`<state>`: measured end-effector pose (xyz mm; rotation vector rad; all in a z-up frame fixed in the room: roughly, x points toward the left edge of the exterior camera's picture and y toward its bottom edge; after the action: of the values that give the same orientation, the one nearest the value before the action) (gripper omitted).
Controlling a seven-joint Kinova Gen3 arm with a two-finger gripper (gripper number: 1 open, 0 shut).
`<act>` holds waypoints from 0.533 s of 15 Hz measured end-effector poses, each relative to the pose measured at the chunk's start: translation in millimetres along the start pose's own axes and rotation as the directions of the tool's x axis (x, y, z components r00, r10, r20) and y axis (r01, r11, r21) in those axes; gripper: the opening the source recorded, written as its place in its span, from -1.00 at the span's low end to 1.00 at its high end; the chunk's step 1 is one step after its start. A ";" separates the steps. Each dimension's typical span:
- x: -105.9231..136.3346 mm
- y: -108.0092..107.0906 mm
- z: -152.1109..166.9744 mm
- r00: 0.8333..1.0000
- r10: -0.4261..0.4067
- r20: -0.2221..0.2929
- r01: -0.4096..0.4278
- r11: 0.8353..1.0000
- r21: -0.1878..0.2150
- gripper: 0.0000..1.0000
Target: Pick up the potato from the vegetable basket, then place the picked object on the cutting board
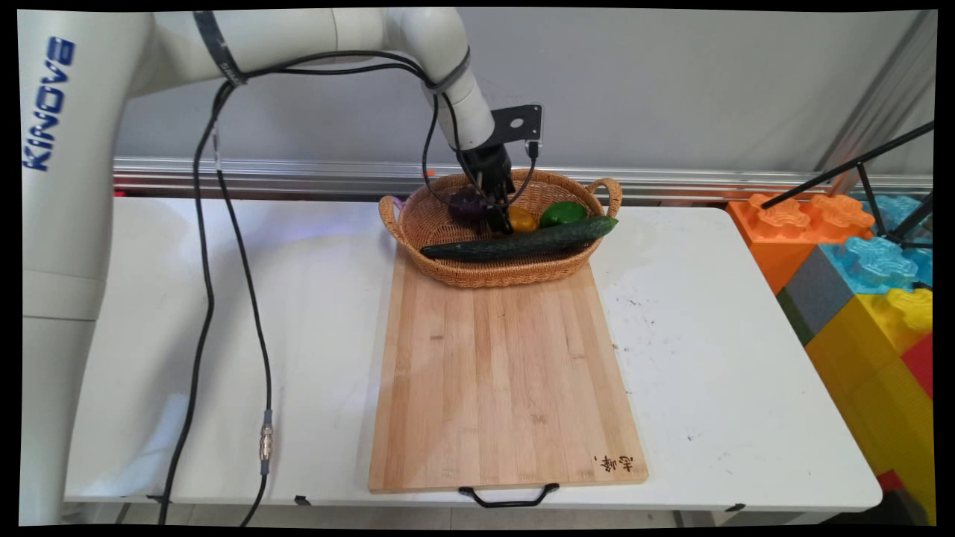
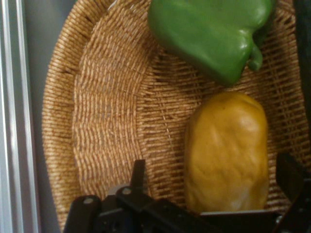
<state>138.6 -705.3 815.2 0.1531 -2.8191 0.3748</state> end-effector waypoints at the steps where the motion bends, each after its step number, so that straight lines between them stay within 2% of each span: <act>1: 0.7 -2.4 3.5 1.000 0.000 -0.001 0.000 1.000 -0.008 1.00; 2: 1.2 -4.2 5.8 1.000 0.000 -0.002 0.000 1.000 -0.014 -1.00; 6: 2.8 -8.7 9.4 1.000 -0.003 -0.008 0.002 0.999 -0.035 -1.00; 8: 2.5 -11.1 5.5 0.999 -0.026 -0.020 0.026 0.999 -0.031 -1.00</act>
<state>136.3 -717.6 813.6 0.1780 -2.7988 0.3252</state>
